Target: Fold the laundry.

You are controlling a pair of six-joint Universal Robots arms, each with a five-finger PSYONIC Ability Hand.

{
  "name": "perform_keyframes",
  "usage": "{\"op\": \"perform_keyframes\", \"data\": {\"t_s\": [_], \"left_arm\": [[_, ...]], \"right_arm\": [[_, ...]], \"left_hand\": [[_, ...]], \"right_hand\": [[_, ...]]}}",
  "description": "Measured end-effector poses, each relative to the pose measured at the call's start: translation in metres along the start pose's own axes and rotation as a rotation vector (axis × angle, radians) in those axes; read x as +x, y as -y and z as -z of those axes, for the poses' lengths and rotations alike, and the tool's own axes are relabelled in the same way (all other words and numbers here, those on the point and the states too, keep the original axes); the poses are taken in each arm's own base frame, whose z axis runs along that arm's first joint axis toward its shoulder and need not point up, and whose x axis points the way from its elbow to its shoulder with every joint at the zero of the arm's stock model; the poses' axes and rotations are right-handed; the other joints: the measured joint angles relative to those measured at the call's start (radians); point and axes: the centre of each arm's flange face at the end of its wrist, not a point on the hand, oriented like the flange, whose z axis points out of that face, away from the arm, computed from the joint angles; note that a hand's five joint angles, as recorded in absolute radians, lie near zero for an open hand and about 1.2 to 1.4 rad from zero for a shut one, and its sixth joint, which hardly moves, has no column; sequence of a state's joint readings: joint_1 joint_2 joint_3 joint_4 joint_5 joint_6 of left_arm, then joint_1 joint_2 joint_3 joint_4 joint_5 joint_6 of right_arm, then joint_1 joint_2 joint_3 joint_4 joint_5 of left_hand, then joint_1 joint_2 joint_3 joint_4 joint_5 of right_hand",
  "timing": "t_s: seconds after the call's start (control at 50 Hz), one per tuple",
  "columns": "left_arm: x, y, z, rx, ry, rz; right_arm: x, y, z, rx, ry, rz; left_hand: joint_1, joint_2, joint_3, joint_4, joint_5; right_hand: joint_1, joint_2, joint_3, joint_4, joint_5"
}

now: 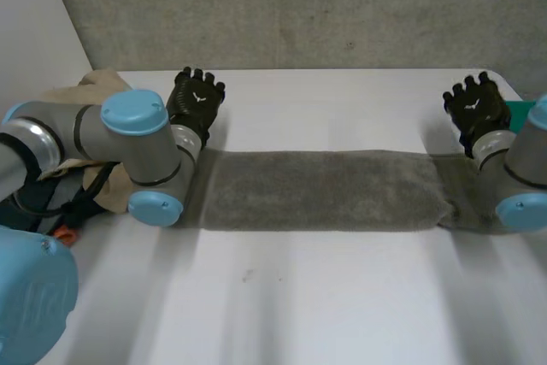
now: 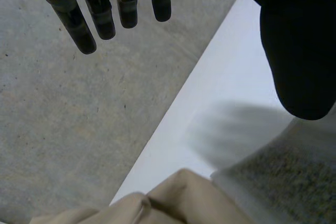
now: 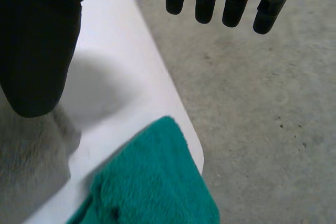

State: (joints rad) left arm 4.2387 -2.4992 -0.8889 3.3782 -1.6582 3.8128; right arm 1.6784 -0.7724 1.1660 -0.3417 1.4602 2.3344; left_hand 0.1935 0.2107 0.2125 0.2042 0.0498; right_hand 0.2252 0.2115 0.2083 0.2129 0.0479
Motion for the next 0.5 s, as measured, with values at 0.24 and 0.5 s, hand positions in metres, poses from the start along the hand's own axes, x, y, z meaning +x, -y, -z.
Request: {"op": "perform_keyframes", "data": {"t_s": [0.24,0.5], "left_arm": [[-0.030,0.027,0.064,-0.036,-0.031,0.139],[-0.020,0.017,0.096,-0.048,-0.055,0.143]], "right_arm": [[0.047,0.010,0.087,-0.200,0.140,-0.402],[0.024,-0.049,0.113,-0.340,0.289,-0.492]], "left_hand": [[0.000,0.000,0.000,0.000,0.000],[0.000,0.000,0.000,0.000,0.000]], "right_hand": [[0.000,0.002,0.003,0.002,0.001],[0.263,0.273,0.277,0.277,0.271]]}}
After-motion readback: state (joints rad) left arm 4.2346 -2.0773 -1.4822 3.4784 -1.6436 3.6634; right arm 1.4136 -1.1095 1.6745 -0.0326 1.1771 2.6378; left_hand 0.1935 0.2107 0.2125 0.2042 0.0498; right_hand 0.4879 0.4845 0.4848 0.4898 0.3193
